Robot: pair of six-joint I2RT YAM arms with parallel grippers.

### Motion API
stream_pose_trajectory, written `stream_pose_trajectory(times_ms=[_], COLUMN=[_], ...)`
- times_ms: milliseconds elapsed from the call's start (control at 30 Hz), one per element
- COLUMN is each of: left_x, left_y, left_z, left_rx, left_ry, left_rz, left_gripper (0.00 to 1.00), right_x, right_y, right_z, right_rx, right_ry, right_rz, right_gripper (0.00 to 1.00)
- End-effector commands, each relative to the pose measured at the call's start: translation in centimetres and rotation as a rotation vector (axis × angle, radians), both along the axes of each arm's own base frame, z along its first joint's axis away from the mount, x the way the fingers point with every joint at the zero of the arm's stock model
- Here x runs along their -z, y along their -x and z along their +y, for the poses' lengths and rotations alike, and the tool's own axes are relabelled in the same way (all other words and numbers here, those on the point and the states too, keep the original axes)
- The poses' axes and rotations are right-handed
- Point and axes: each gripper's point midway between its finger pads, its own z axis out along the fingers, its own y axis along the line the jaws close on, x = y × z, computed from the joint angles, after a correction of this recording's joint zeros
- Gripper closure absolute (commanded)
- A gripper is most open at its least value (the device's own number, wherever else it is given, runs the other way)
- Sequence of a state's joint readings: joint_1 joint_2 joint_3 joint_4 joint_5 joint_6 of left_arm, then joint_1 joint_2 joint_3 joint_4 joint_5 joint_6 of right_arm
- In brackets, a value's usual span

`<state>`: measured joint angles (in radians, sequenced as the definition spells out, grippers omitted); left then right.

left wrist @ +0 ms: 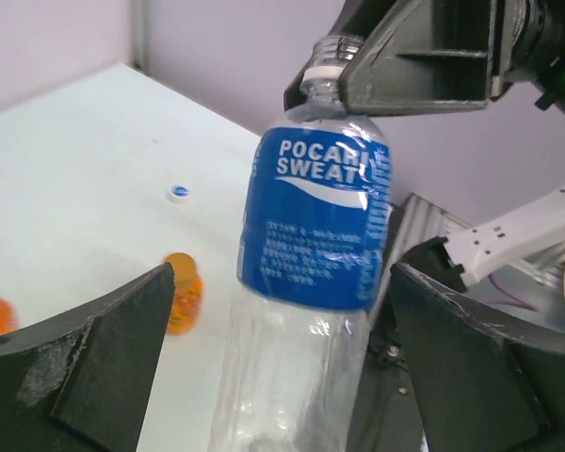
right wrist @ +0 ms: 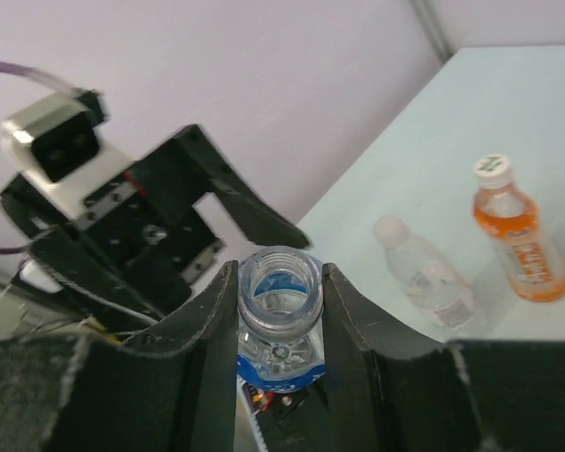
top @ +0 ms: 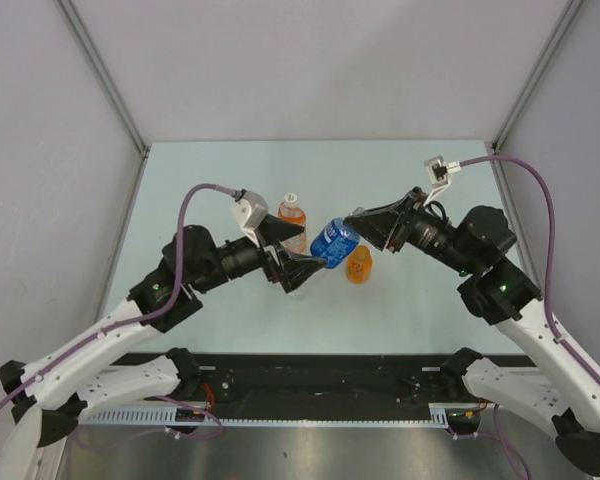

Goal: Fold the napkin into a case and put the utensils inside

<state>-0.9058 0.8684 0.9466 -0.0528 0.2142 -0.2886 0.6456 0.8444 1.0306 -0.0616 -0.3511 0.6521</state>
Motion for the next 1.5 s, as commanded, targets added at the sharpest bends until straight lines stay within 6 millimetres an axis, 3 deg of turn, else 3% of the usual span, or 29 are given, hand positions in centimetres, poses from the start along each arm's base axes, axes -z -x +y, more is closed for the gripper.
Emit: stream_pose_trajectory(times_ms=[0, 100, 133, 200, 233, 267, 300, 333, 400, 467, 567, 667, 833, 1000, 1200, 1233, 1467], left_x=[-5.4, -7.2, -8.0, -8.9, -8.8, -9.4, -9.4, -8.6, -8.7, -7.5, -6.0, -4.9, -3.2, -2.2, -0.9, -0.7, 0.0], left_y=[-0.6, -0.7, -0.5, -0.6, -0.6, -0.1, 0.1, -0.1, 0.4, 0.4, 0.3, 0.3, -0.2, -0.3, -0.6, -0.6, -0.7], left_z=[3.6, 5.9, 6.6, 8.4, 8.8, 9.7, 10.0, 10.2, 10.9, 10.6, 10.3, 9.9, 10.7, 11.3, 10.9, 10.7, 10.3], left_rx=[-0.134, -0.214, -0.231, -0.295, -0.309, -0.32, -0.328, -0.341, -0.347, -0.341, -0.334, -0.32, -0.381, -0.404, -0.408, -0.401, -0.396], left_ry=[0.009, 0.007, 0.012, 0.032, 0.033, 0.064, 0.074, 0.074, 0.117, 0.116, 0.113, 0.117, 0.167, 0.185, 0.174, 0.17, 0.162], left_rz=[-0.157, -0.205, -0.229, -0.25, -0.254, -0.271, -0.275, -0.261, -0.268, -0.252, -0.225, -0.196, -0.14, -0.124, -0.093, -0.087, -0.064], left_gripper=[0.0, 0.0, 0.0, 0.0, 0.0, 0.0, 0.0, 0.0, 0.0, 0.0, 0.0, 0.0, 0.0, 0.0, 0.0, 0.0, 0.0], right_x=[-5.0, -5.0, -5.9, -4.6, -4.5, -3.9, -2.4, -1.7, 0.3, 3.0, 6.0, 7.6, 7.8, 12.3, 15.9, 15.4, 17.9], right_y=[-2.1, -5.8, -7.3, -10.1, -11.7, -12.9, -14.8, -16.2, -18.2, -20.3, -22.6, -24.1, -26.2, -27.7, -28.6, -29.0, -30.1], right_z=[-3.8, -6.1, -8.1, -9.8, -12.5, -13.8, -14.8, -17.8, -20.2, -23.2, -25.5, -27.1, -28.0, -29.3, -29.6, -29.6, -29.4], right_rx=[0.236, 0.439, 0.56, 0.693, 0.838, 0.917, 0.988, 1.12, 1.202, 1.296, 1.365, 1.419, 1.452, 1.498, 1.493, 1.501, 1.482], right_ry=[-0.011, 0.069, 0.072, 0.151, 0.188, 0.235, 0.326, 0.375, 0.438, 0.481, 0.491, 0.487, 0.503, 0.66, 0.733, 0.704, 0.747], right_rz=[-0.119, -0.115, -0.12, -0.093, -0.072, -0.061, -0.049, -0.022, 0.028, 0.112, 0.188, 0.215, 0.171, 0.229, 0.246, 0.226, 0.238], right_gripper=[1.0, 1.0, 1.0, 1.0, 1.0, 1.0, 1.0, 1.0, 1.0, 1.0, 1.0, 1.0, 1.0, 1.0, 1.0, 1.0, 1.0])
